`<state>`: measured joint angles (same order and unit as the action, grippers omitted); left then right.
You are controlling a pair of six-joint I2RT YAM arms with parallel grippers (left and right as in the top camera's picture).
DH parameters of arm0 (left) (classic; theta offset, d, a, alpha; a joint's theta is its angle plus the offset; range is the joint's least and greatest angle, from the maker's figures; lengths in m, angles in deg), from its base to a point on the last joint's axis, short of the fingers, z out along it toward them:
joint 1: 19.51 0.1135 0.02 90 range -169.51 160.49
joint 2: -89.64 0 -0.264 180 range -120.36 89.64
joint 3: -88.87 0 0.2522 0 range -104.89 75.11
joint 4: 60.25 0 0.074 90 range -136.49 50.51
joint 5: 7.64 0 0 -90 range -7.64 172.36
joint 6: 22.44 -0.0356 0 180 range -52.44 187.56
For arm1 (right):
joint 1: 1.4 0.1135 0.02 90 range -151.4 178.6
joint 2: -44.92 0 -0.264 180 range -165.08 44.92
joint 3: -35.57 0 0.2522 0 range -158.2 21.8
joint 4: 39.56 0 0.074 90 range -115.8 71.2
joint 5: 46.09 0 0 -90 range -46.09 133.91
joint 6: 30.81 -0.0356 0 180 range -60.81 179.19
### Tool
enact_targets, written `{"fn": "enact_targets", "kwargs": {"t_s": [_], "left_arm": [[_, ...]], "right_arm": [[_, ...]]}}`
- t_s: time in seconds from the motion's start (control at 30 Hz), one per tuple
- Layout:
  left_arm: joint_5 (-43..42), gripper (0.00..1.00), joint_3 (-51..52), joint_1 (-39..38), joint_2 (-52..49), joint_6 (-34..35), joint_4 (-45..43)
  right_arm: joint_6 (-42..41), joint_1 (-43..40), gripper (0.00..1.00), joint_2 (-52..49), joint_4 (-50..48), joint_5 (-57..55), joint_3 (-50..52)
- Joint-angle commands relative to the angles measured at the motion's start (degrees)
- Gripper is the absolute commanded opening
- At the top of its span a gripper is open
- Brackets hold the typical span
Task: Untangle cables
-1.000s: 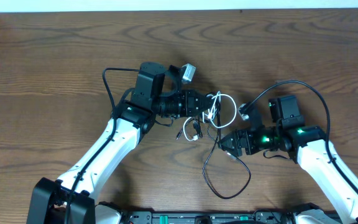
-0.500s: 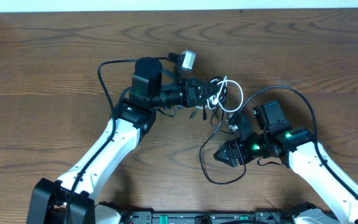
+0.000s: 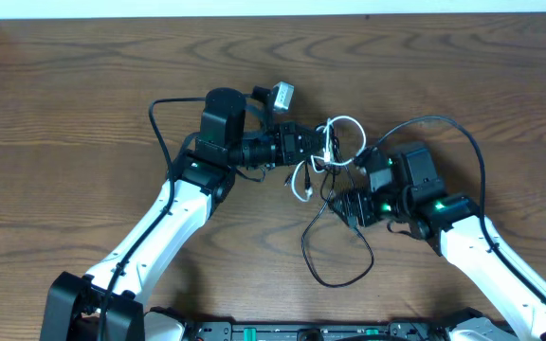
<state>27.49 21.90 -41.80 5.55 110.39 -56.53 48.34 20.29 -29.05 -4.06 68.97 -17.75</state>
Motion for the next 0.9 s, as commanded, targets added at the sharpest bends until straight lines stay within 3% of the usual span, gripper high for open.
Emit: {"fn": "enact_targets", "kwargs": {"t_s": [0.0, 0.07, 0.1, 0.13, 0.17, 0.33, 0.43, 0.5, 0.87], "left_arm": [[0.07, 0.09, -1.22, 0.2, 1.49, -1.18, 0.52], [0.09, 0.09, -1.22, 0.2, 1.49, -1.18, 0.57], [0.09, 0.09, -1.22, 0.2, 1.49, -1.2, 0.57], [0.07, 0.09, -1.22, 0.2, 1.49, -1.2, 0.57], [0.09, 0.09, -1.22, 0.2, 1.49, -1.27, 0.59], [0.2, 0.09, -1.22, 0.37, 1.49, -5.11, 3.08], [0.61, 0.09, -1.22, 1.42, 1.49, -7.87, 6.91], [0.55, 0.09, -1.22, 3.3, 1.49, -9.77, 9.92], [0.57, 0.09, -1.22, 11.39, 1.51, -17.57, 20.22]], "right_arm": [[-4.0, 0.44, 0.66, -0.28, -4.28, -6.78, 0.02], [-6.23, 0.44, 0.43, -0.28, -4.31, -10.82, 0.02], [-8.5, 0.44, 0.12, -0.28, -1.84, -14.34, 0.02], [-10.45, 0.44, 0.03, -0.28, 0.33, -17.22, 0.02], [-13.07, 0.44, 0.01, -0.28, 3.04, -21.16, 0.02], [-26.18, 0.24, 0.01, -0.28, 17.07, -42.36, 0.02], [-29.0, -0.57, 0.19, -0.28, 23.02, -50.07, 0.02], [-29.0, -2.01, 0.26, -0.28, 25.51, -52.89, 0.02], [-28.92, -15.15, 0.4, -0.28, 27.02, -55.12, 0.02]]}}
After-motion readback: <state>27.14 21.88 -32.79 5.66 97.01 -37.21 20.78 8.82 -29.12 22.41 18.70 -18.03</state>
